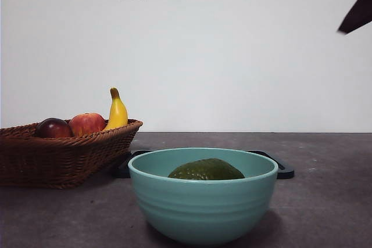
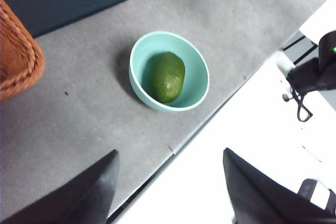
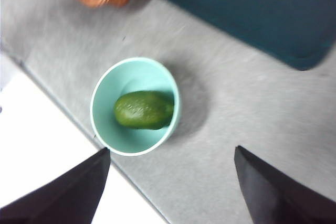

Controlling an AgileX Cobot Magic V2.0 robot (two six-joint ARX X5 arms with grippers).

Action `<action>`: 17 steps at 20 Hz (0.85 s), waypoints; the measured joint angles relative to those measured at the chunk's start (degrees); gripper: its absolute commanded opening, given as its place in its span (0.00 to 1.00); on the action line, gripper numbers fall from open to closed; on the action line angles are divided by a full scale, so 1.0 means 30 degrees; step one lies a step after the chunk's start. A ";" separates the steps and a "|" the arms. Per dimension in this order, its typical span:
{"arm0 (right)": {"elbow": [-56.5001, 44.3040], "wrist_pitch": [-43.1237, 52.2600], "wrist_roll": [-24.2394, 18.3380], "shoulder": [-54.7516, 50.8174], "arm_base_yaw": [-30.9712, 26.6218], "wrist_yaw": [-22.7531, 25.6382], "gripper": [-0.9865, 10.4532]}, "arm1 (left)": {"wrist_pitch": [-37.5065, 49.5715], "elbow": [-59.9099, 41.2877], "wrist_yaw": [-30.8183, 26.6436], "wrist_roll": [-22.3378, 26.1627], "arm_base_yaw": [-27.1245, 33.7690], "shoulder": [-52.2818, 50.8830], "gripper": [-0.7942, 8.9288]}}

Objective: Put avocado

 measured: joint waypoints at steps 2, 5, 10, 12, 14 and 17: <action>0.0000 0.0321 -0.0007 0.1013 0.0882 0.0474 0.42 | 0.0000 0.0000 0.0036 0.0080 0.0007 0.0007 0.40; 0.0000 0.1158 -0.0007 0.2368 0.2186 0.1566 0.42 | 0.0000 0.0000 0.0036 0.0131 0.0000 0.0007 0.40; 0.0000 0.3184 -0.0015 0.4874 0.4036 0.2922 0.42 | 0.0000 0.0000 0.0036 0.0146 0.0007 0.0007 0.40; 0.0007 0.3818 -0.0022 0.5945 0.4677 0.3483 0.42 | 0.0000 0.0000 0.0036 0.0146 0.0007 0.0007 0.40; 0.0007 0.4116 -0.0029 0.6892 0.5224 0.4080 0.42 | 0.0000 0.0000 0.0036 0.0146 0.0000 0.0007 0.40; 0.0015 0.4758 -0.0066 0.8109 0.5807 0.4962 0.42 | 0.0000 0.0000 0.0036 0.0182 0.0007 0.0007 0.40</action>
